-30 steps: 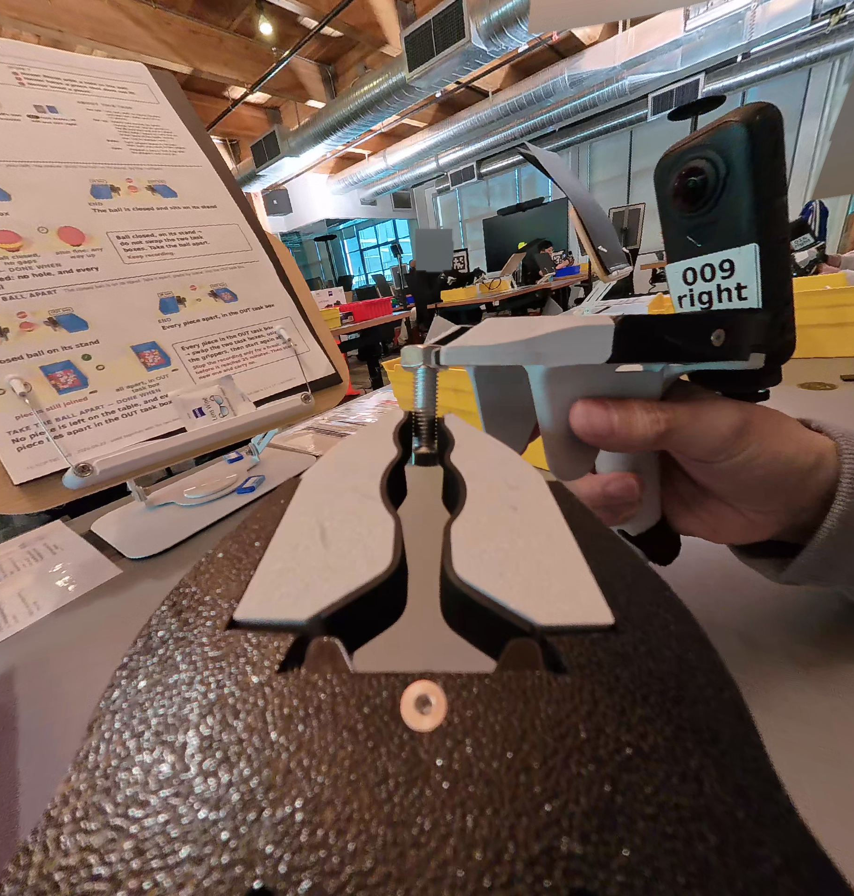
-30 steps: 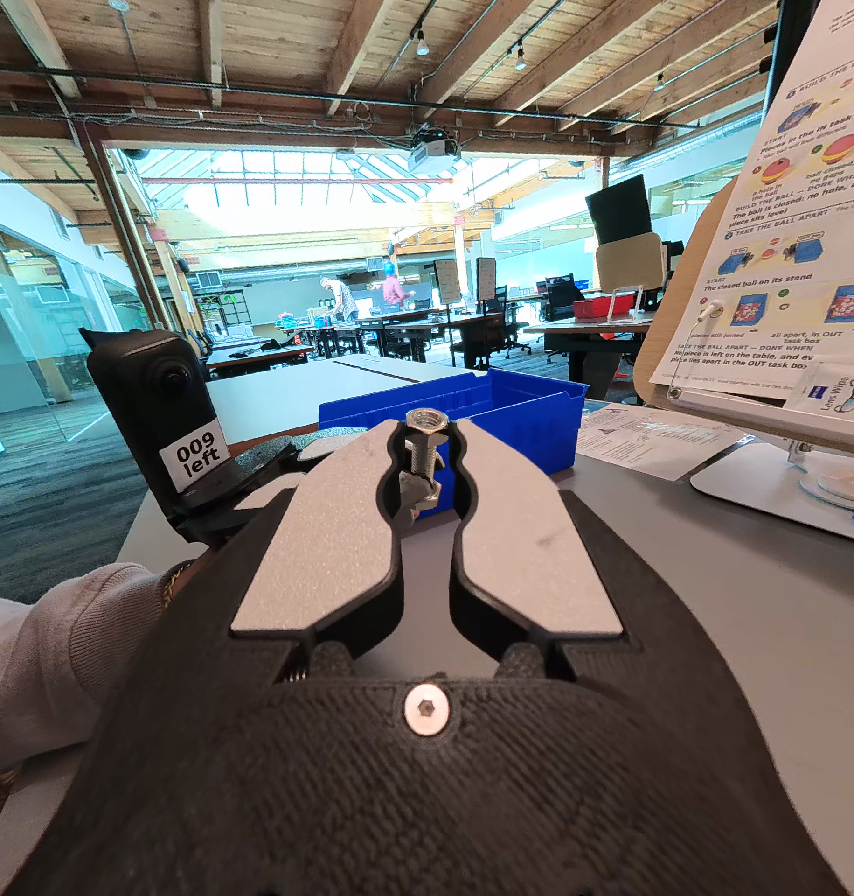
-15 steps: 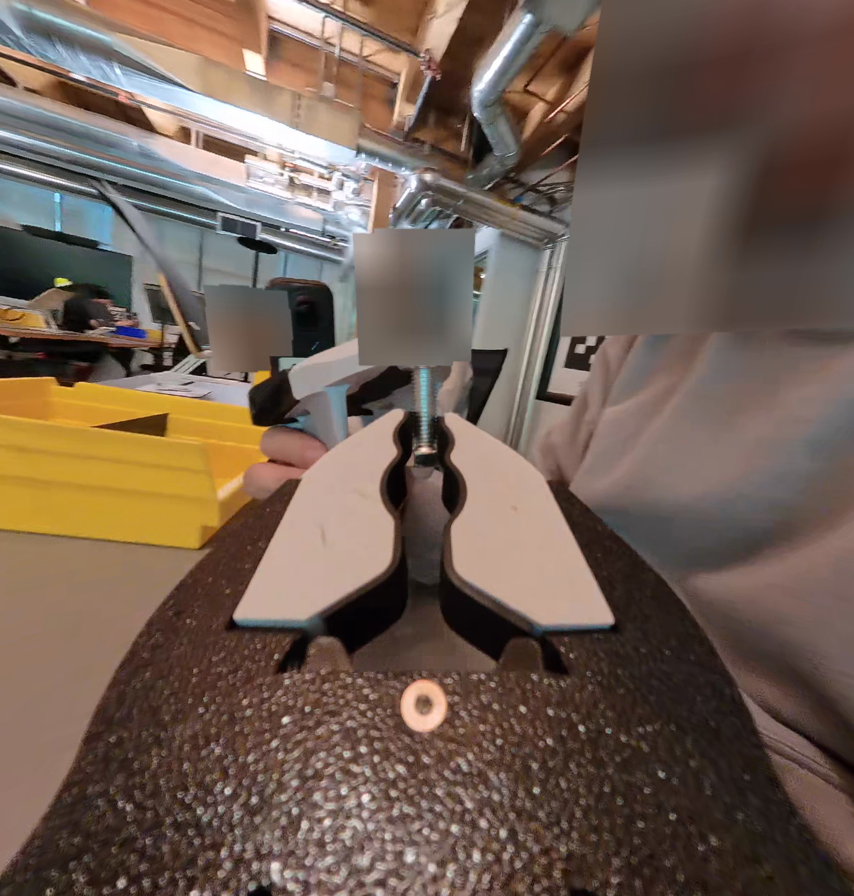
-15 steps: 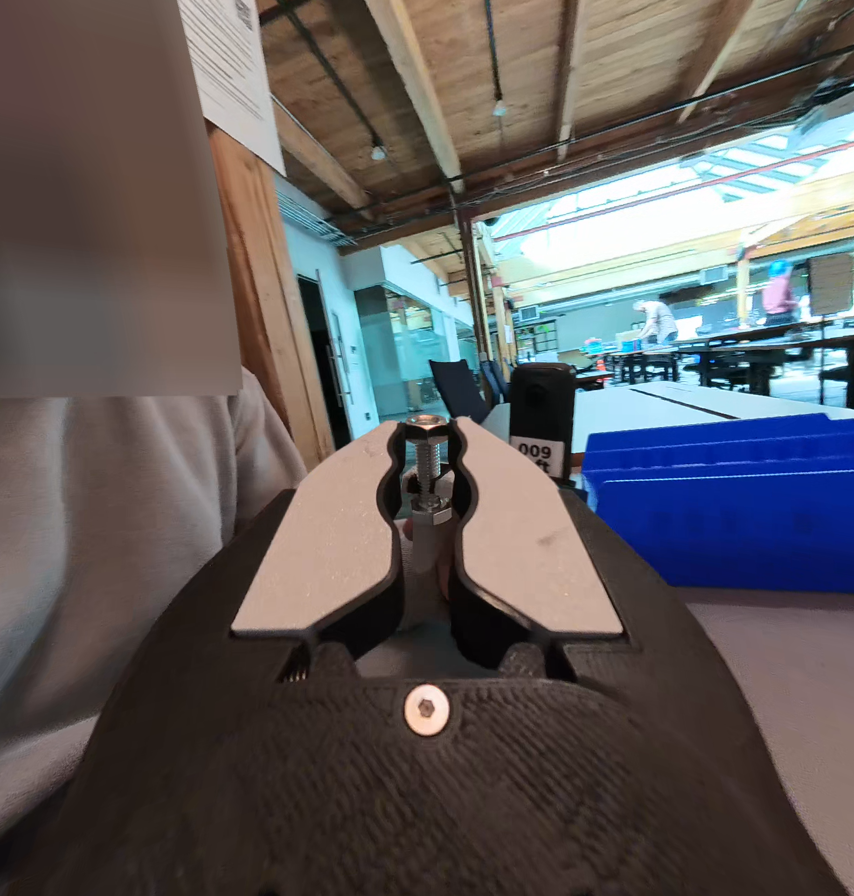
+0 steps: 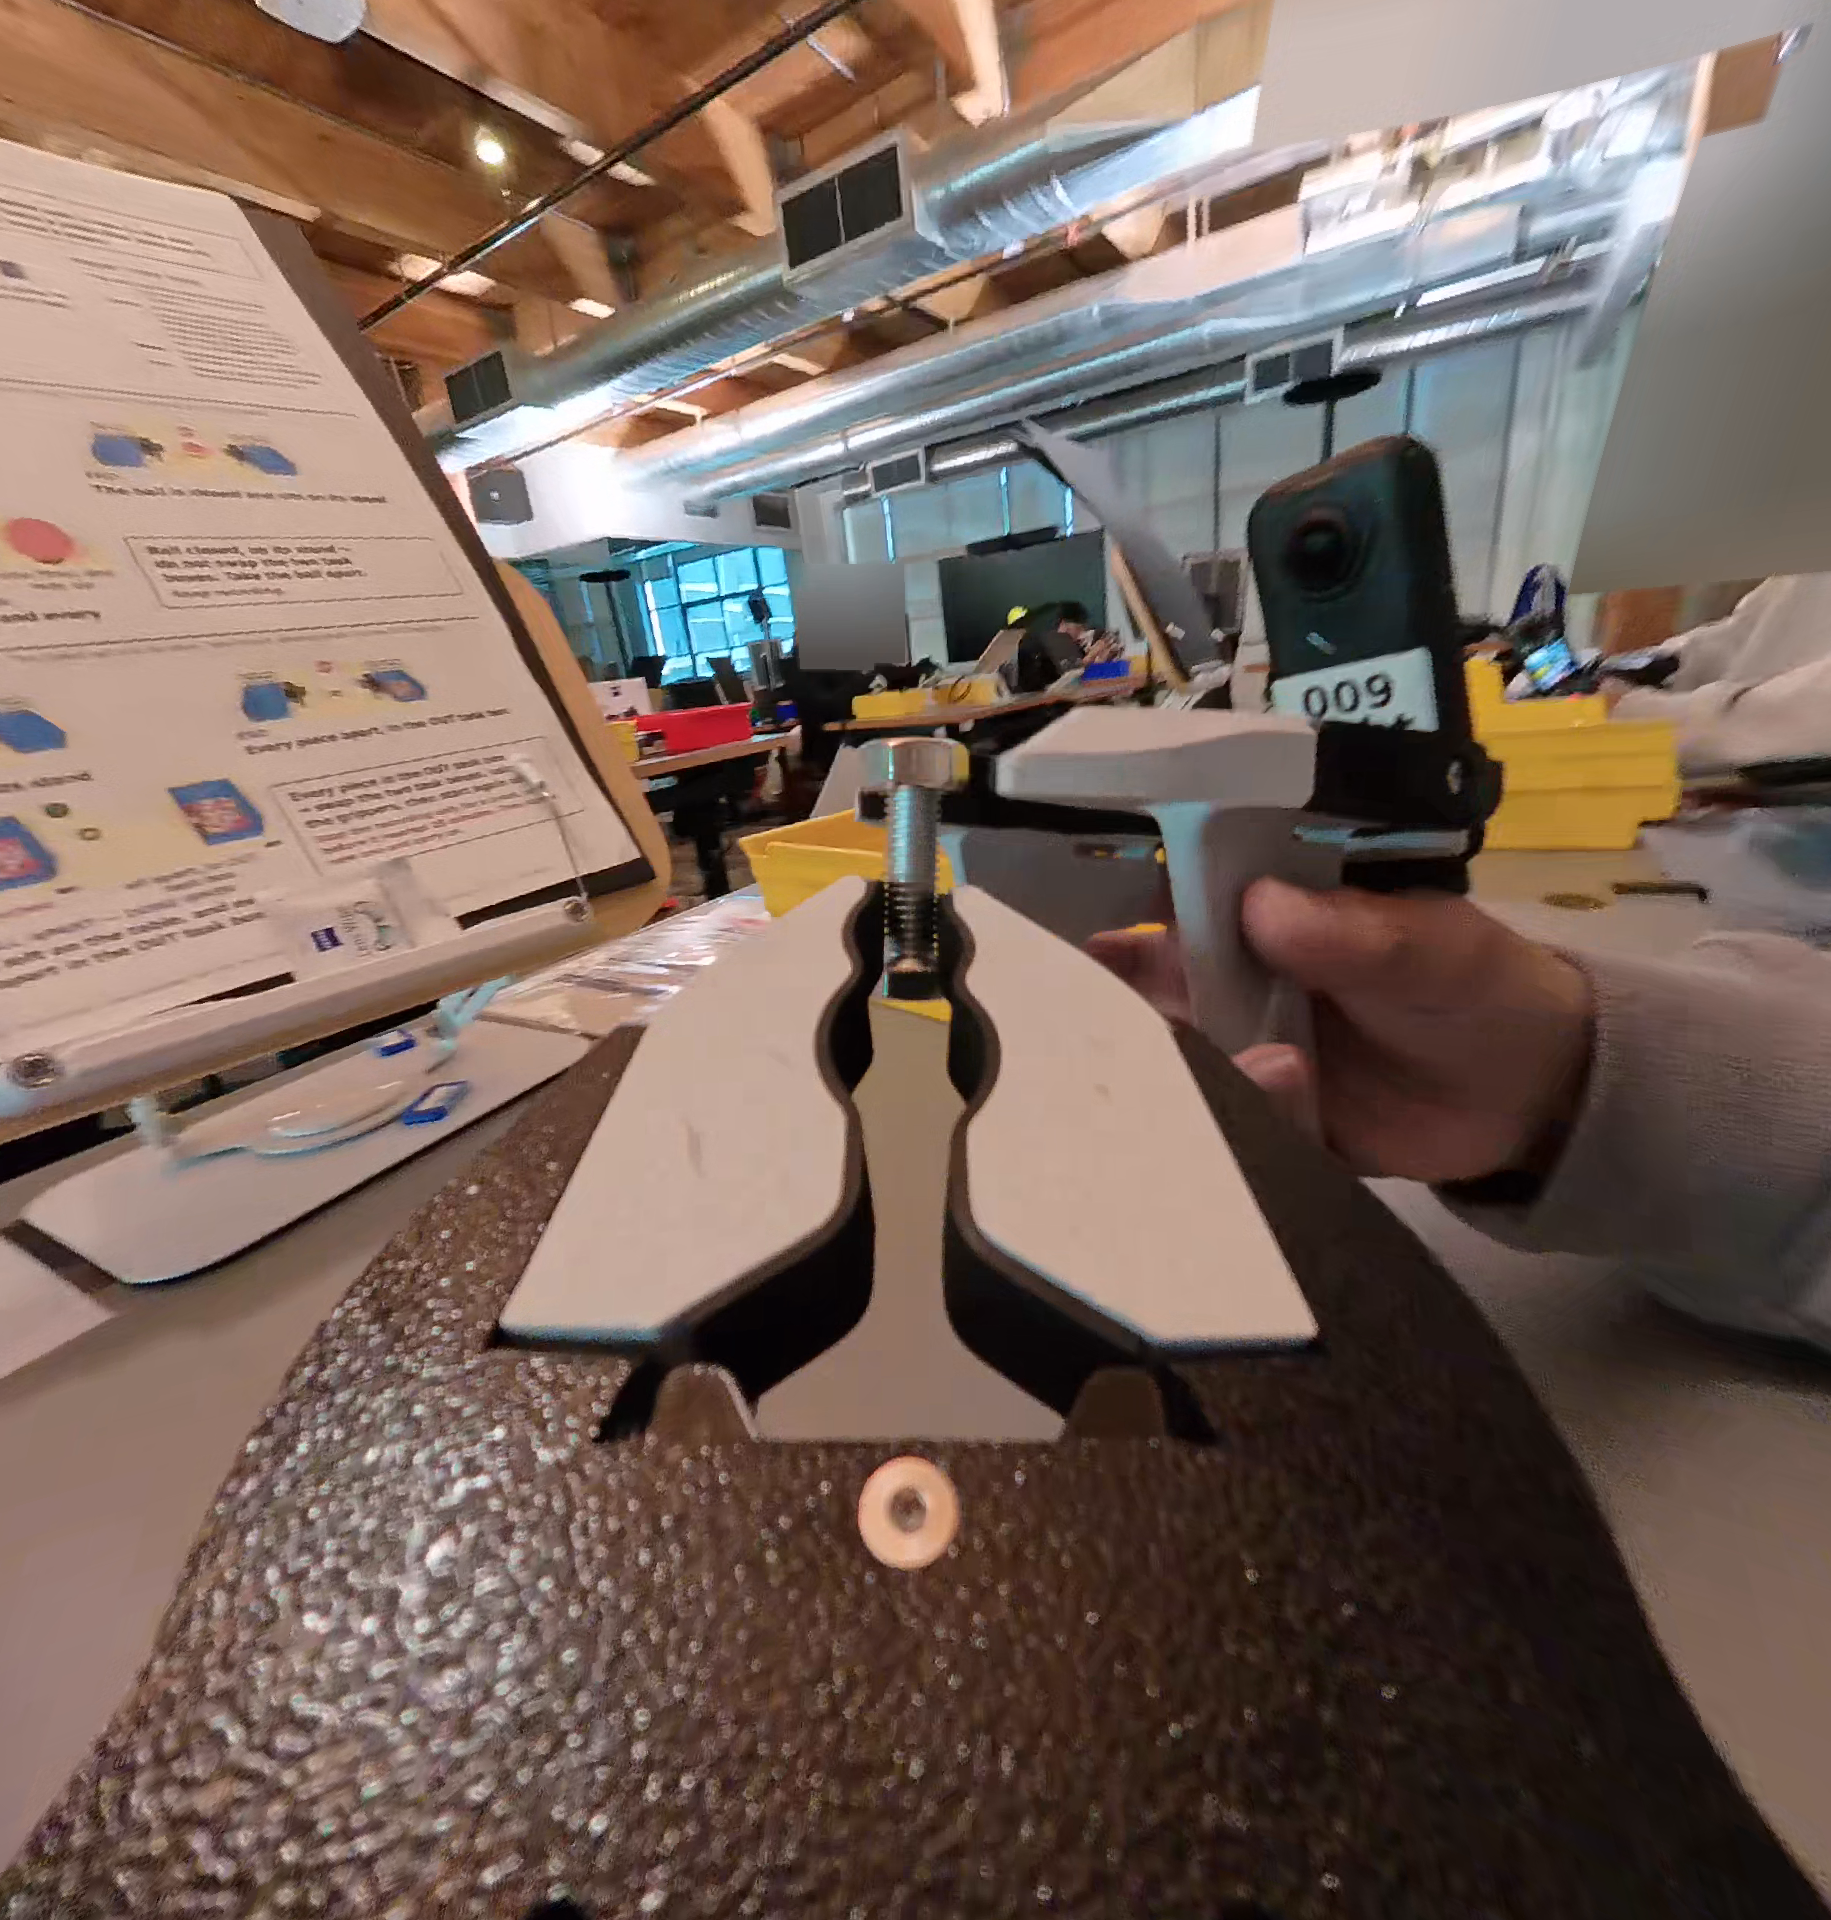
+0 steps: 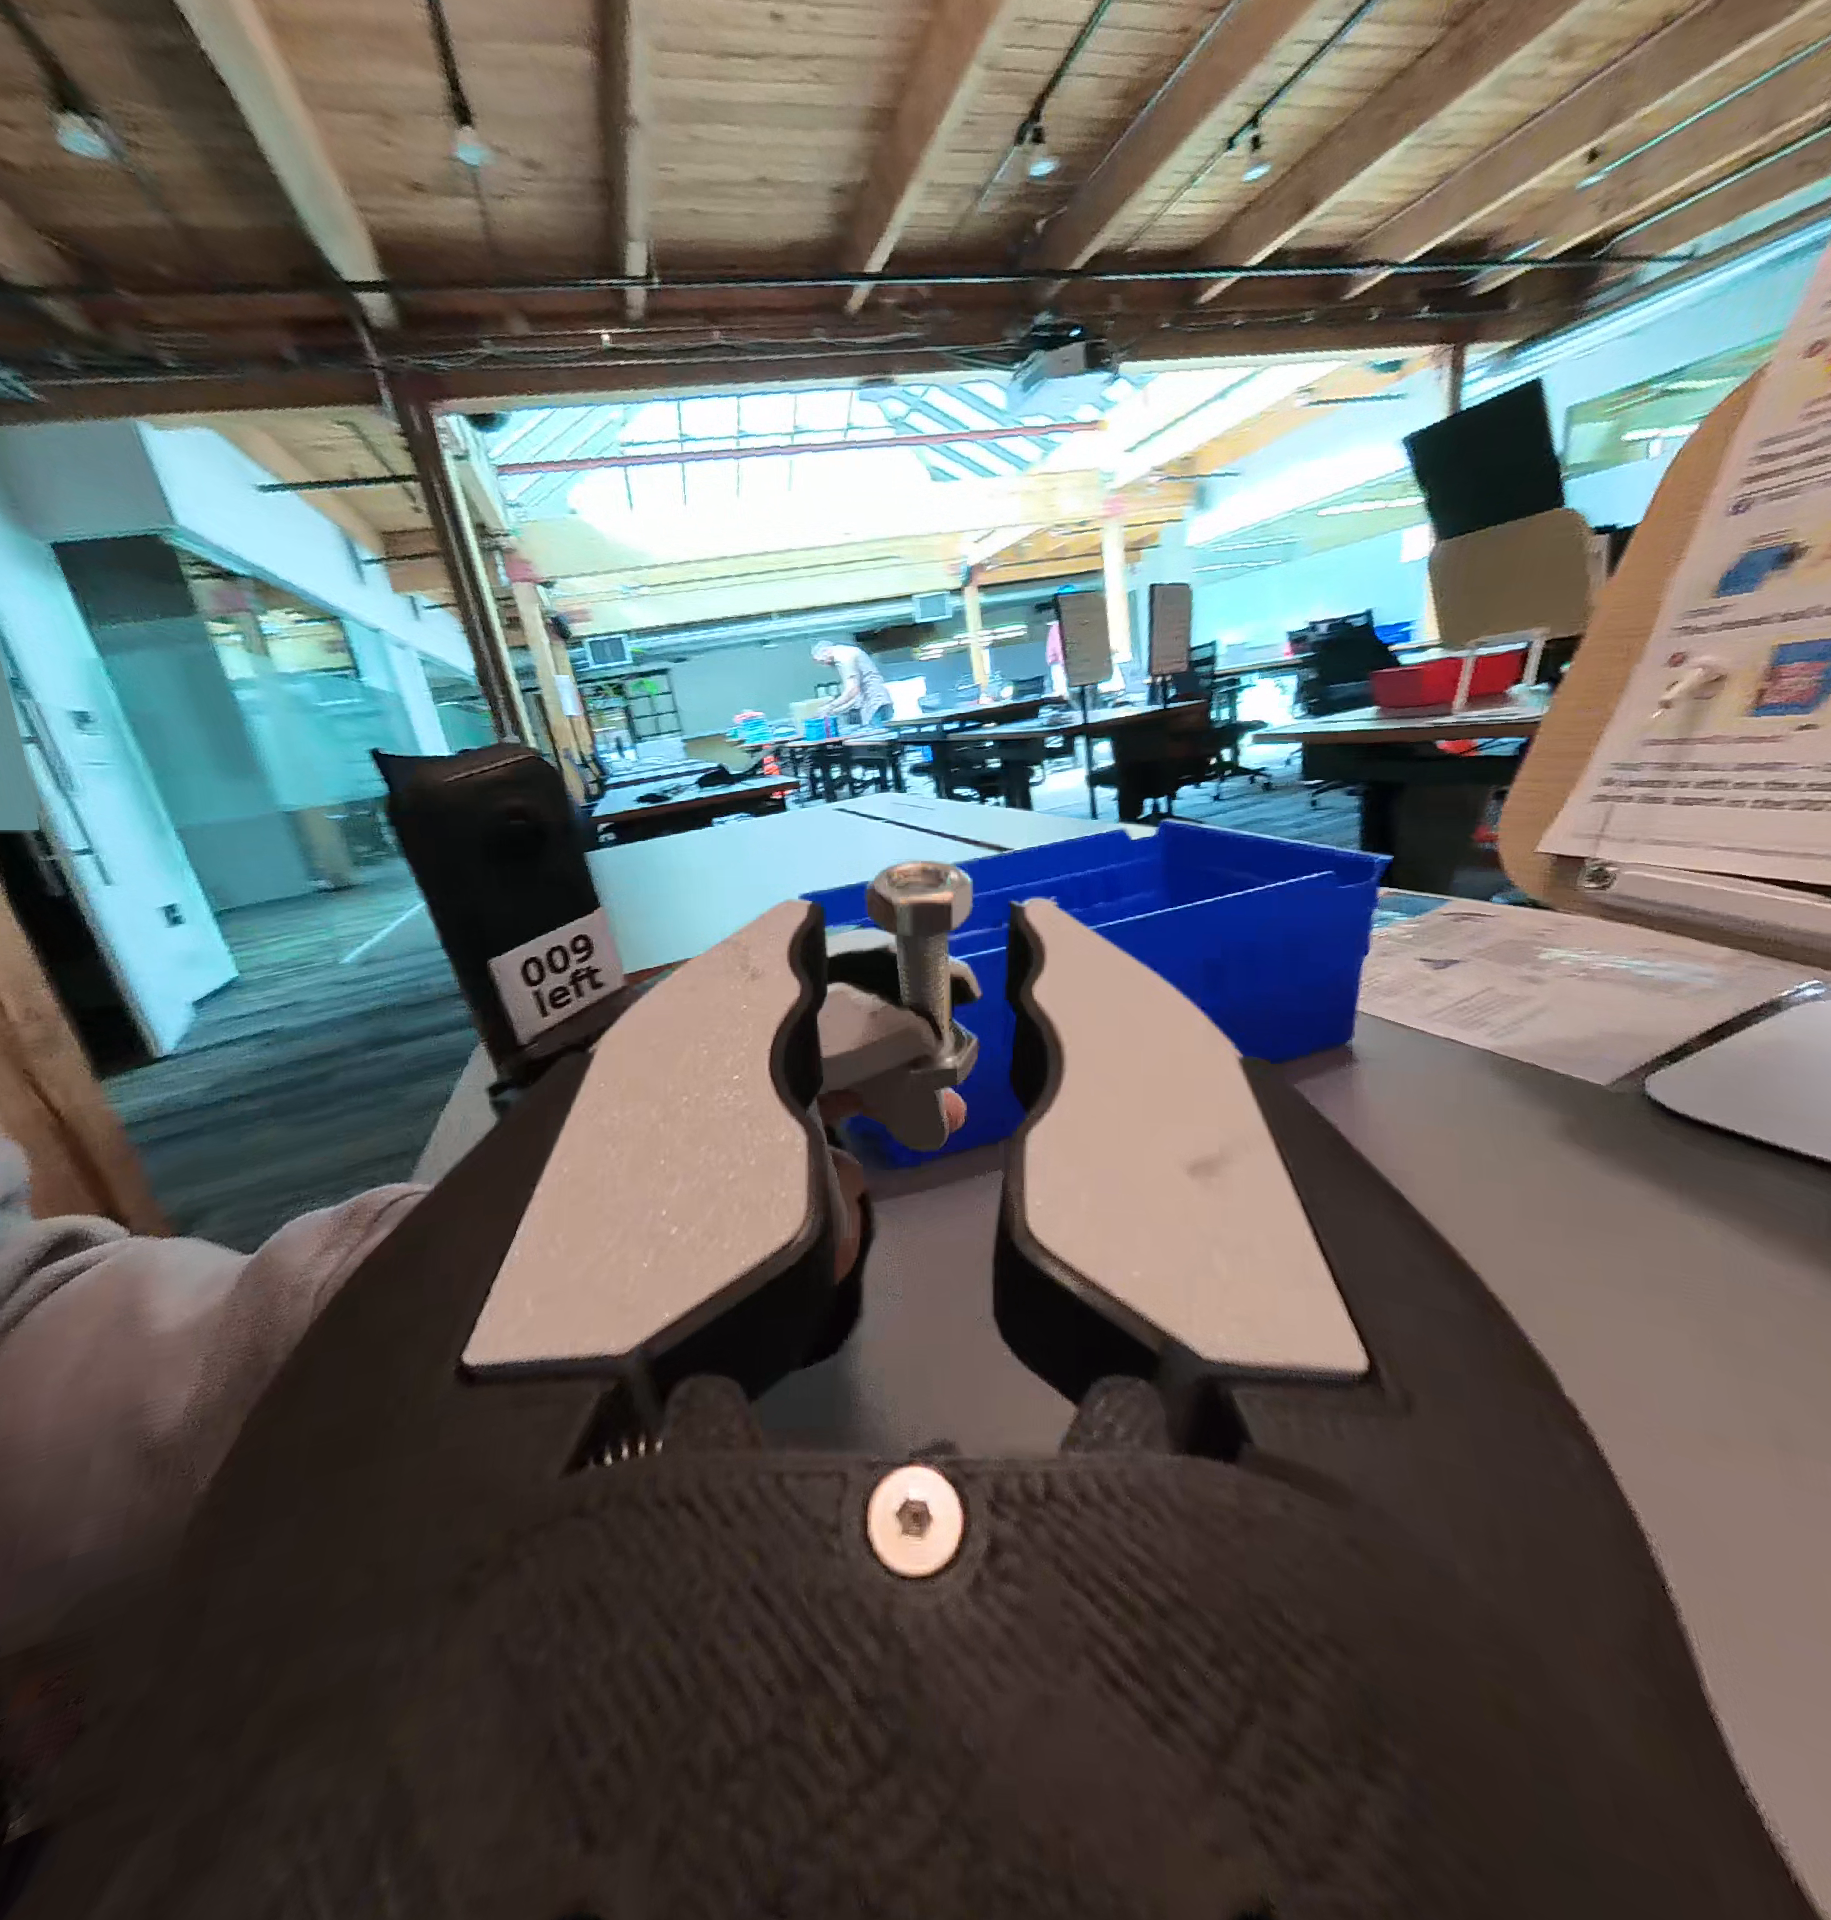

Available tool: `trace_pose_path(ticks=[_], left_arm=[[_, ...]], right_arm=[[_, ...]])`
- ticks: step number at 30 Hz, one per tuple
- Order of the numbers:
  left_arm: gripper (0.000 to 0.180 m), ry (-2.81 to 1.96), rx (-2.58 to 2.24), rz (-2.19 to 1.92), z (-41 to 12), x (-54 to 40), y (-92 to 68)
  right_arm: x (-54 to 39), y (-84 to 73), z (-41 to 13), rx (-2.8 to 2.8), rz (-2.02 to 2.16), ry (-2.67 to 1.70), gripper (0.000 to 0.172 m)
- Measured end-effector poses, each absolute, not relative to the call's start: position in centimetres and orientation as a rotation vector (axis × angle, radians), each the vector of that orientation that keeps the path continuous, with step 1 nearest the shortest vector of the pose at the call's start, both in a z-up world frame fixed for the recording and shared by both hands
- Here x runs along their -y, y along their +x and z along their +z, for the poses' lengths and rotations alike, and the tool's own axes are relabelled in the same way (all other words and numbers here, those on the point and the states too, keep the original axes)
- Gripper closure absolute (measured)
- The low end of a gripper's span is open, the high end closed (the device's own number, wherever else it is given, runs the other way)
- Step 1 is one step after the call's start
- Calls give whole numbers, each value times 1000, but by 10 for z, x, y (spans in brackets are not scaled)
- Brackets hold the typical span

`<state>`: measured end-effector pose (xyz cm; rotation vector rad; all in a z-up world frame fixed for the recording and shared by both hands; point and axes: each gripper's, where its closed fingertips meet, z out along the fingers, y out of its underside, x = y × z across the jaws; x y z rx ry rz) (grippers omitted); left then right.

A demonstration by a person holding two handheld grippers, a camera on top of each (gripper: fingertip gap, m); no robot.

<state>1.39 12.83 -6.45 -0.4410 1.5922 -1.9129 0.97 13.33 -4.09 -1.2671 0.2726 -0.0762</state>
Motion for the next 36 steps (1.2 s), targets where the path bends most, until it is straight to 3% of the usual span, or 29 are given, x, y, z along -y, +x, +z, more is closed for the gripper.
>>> trace_pose_path(ticks=[5, 9, 15, 18, 22, 25, 28, 31, 36], left_arm=[[172, -430, -1624, -1757, -72, -126, 19], [172, -451, -1632, -1705, -75, -126, 22], [172, -284, -1840, -2108, -71, -110, -11], [172, -203, -1872, -2102, -71, -114, -17], [172, -290, -1848, -2009, -79, -116, -3], [172, -339, -1856, -1965, -85, -116, 4], [172, -393, -1850, -1969, -88, -116, 8], [172, -419, -1865, -1967, -90, -115, 10], [172, -428, -1892, -1946, -95, -113, 11]], right_arm=[[-131, 16, -42, -306, -146, -1265, 155], [-132, 17, -45, -297, -182, -1319, 155], [-119, -12, -27, -95, 115, -1243, 154], [-104, -14, -16, -73, 211, -1171, 154], [-65, 23, -2, -224, -243, -1136, 154], [21, 71, 2, -535, -815, -1156, 155], [120, 116, -52, -969, -1157, -1456, 155], [144, 126, -123, -1147, -939, -1726, 154], [145, 128, -148, -1219, -858, -1788, 152]])
